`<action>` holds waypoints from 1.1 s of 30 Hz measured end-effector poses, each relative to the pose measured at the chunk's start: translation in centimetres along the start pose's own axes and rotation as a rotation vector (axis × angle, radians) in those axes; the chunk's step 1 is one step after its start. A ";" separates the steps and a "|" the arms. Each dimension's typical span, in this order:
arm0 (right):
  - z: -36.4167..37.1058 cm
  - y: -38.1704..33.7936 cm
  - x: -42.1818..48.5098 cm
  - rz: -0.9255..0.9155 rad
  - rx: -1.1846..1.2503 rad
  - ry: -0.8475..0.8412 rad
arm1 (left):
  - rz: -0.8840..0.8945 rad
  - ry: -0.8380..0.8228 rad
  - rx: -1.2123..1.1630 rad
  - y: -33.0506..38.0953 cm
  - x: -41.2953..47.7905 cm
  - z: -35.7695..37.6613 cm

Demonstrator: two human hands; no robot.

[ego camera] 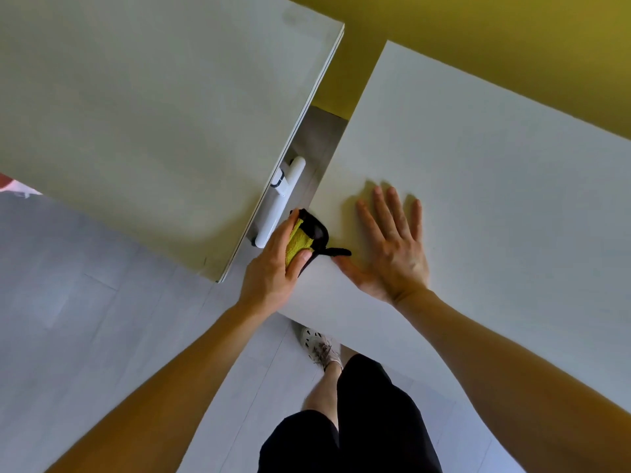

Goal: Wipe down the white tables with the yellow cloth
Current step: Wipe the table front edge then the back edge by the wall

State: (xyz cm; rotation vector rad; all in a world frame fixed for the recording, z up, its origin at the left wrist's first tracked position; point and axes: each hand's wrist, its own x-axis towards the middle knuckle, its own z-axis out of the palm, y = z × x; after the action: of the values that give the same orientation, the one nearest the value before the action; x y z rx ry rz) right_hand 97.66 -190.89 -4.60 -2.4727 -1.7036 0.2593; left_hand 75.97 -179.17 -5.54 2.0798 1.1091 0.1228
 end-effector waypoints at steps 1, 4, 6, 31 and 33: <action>0.1 0.0 0.0 -0.001 -0.004 -0.003 | -0.003 -0.003 0.010 -0.1 -0.1 0.0; 0.1 0.2 0.2 -0.011 -0.006 -0.016 | 0.001 0.015 -0.012 1.2 3.7 0.2; 0.0 0.3 0.2 -0.013 -0.023 -0.040 | 0.012 0.026 -0.034 3.1 8.6 0.7; -0.7 -0.1 -0.1 -0.007 0.112 -0.138 | 0.009 -0.016 0.037 9.1 25.0 0.9; -0.9 0.2 -0.3 -0.011 0.180 -0.095 | 0.067 -0.030 0.081 9.0 24.4 0.2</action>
State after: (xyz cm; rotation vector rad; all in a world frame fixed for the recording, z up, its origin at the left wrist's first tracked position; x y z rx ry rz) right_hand 97.94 -191.23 -3.77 -2.3546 -1.6481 0.5132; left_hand 97.13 -164.15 -5.93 2.1842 1.0418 0.0800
